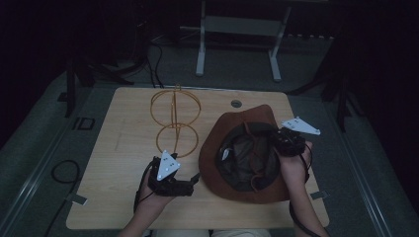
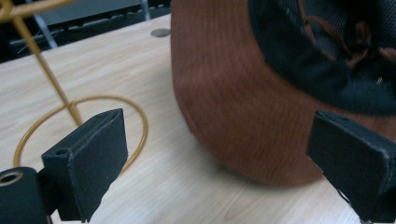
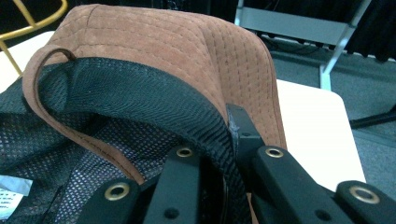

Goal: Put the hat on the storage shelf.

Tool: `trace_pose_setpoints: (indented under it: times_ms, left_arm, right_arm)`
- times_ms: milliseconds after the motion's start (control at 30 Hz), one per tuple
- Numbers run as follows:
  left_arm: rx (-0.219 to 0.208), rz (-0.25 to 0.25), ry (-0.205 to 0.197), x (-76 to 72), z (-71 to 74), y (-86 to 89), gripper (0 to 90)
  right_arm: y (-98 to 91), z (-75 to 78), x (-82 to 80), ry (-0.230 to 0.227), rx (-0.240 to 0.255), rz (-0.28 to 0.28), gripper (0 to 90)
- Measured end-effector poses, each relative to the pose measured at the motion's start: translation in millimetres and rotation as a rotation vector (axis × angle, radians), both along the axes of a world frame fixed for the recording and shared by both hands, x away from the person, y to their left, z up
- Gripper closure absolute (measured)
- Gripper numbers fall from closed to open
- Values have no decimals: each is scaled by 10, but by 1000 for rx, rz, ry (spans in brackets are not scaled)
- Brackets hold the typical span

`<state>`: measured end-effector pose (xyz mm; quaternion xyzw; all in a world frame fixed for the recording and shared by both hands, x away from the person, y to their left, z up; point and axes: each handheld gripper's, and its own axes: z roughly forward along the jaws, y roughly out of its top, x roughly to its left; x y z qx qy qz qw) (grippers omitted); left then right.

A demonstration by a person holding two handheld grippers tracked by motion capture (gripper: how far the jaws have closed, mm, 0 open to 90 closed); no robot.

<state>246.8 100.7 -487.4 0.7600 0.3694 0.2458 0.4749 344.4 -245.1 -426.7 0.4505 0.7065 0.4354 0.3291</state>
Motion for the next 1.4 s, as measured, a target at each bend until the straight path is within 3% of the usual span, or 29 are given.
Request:
trace_pose_setpoints:
  times_ms: [100,333,467,533,600,733,767,800,933,1033,1067,1100,1133,1233,1367,1400]
  left_arm:
    - [-11,-27,2,103,98,-100,57]
    - [-2,-36,-24,252,225,-352,73]
    - [35,-42,-52,379,304,-570,74]
    - [62,-22,-70,459,306,-648,91]
    - [54,-20,-61,533,306,-719,124]
    - [103,15,-49,618,296,-847,153]
    - [121,27,-27,652,285,-887,153]
    - [187,84,-4,698,253,-955,234]
    - [221,127,22,781,200,-1017,388]
    - [210,148,13,812,176,-1034,597]
    - [210,148,13,812,176,-1034,597]
    - [179,168,-16,828,182,-1053,784]
    - [179,168,-16,828,182,-1053,830]
    - [140,177,-32,834,230,-1055,869]
    - [143,175,-53,816,261,-1049,874]
    - [123,171,-47,816,275,-1038,874]
  right_arm:
    - [30,11,-29,-8,-6,9,839]
    - [110,-7,-91,-3,-5,47,838]
    - [148,-7,-111,-8,0,55,839]
    - [161,-5,-112,-8,9,61,838]
    - [175,0,-116,-8,11,65,838]
    - [202,9,-144,-9,14,72,838]
    - [202,9,-144,-9,14,72,838]
    - [208,12,-152,-17,16,79,836]
    - [236,6,-173,-19,12,100,836]
    - [243,-2,-180,-15,8,97,837]
    - [240,-5,-183,-12,12,96,837]
    - [234,-13,-190,-7,9,94,836]
    - [234,-13,-190,-7,9,94,836]
    - [207,-38,-222,-5,24,81,829]
    - [167,-52,-243,-4,57,86,798]
    - [144,-56,-276,-5,55,106,753]
